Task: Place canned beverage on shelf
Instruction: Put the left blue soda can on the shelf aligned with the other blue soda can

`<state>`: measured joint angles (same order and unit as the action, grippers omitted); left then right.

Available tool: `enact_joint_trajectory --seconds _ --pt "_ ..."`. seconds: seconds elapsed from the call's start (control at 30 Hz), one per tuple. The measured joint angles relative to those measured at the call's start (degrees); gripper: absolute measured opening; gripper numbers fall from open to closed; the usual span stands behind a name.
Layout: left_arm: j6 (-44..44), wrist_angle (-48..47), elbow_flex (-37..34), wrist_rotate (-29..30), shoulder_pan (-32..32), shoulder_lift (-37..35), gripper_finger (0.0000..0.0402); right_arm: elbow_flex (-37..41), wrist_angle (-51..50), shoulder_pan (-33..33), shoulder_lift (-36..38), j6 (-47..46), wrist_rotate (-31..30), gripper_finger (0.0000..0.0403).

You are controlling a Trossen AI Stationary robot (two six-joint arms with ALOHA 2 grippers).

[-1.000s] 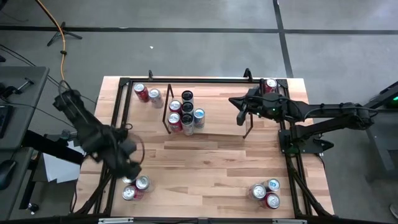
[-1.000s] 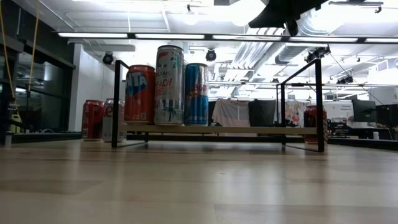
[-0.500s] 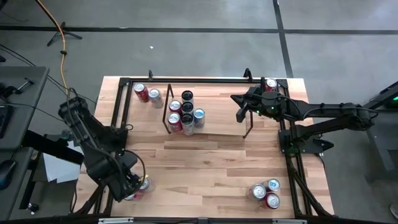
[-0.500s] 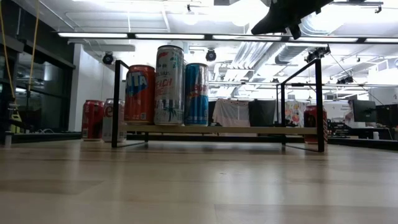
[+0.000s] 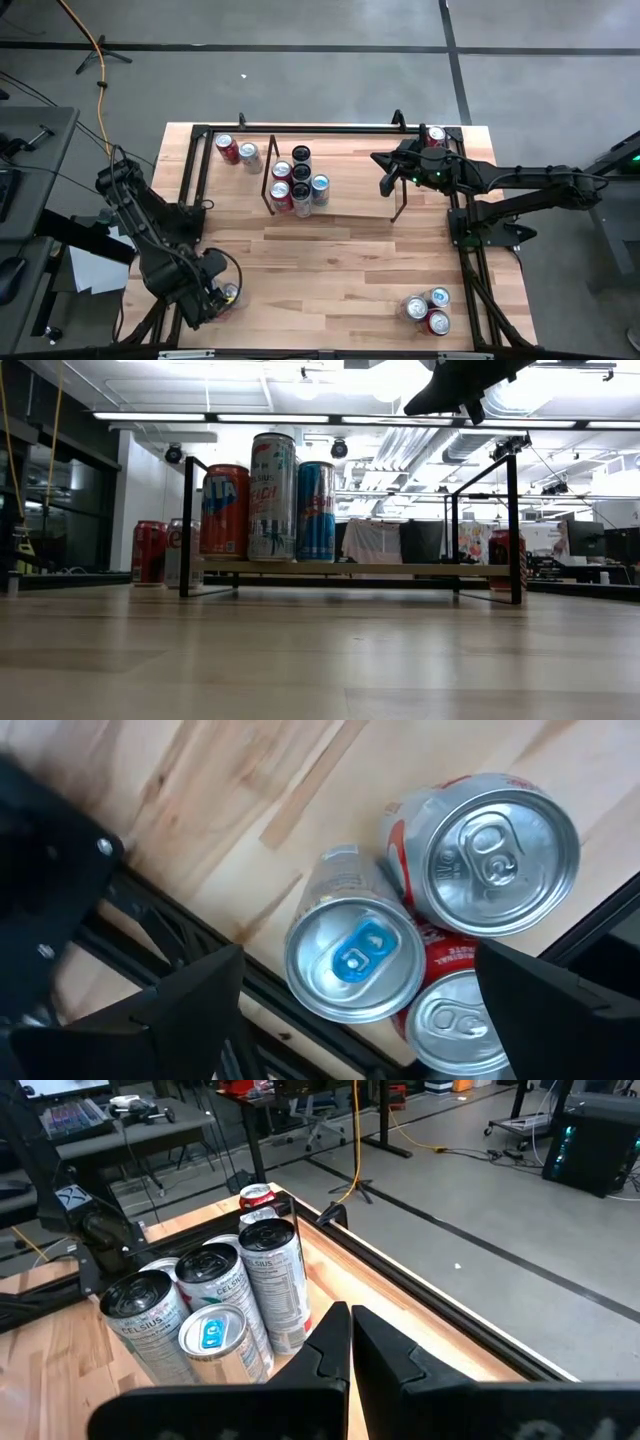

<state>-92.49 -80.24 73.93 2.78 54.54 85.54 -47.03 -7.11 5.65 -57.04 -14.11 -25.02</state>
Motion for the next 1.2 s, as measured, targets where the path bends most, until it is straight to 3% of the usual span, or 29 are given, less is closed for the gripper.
enact_joint_trajectory --seconds 0.43,0.63,0.8,0.9,1.2 --pt "7.69 1.1 -0.02 2.18 3.28 -0.24 0.0348 0.0 -0.44 0.0 0.0 0.0 0.06 0.0" --pt "5.23 1.07 -2.0 3.59 3.23 -1.22 0.0348 0.0 -0.44 0.0 0.02 0.0 0.07 0.0" --pt "-2.92 6.46 -9.06 0.29 3.19 -6.95 0.0341 0.0 -0.44 0.0 0.02 -0.79 0.09 0.0" --pt "-6.56 6.43 -9.51 2.24 3.17 -10.28 0.033 0.0 -0.44 0.0 0.02 -2.38 0.11 0.0" --pt "-6.45 6.58 -9.53 3.88 2.43 -11.22 0.0314 0.0 -0.63 -0.02 0.02 -2.4 0.09 0.0"
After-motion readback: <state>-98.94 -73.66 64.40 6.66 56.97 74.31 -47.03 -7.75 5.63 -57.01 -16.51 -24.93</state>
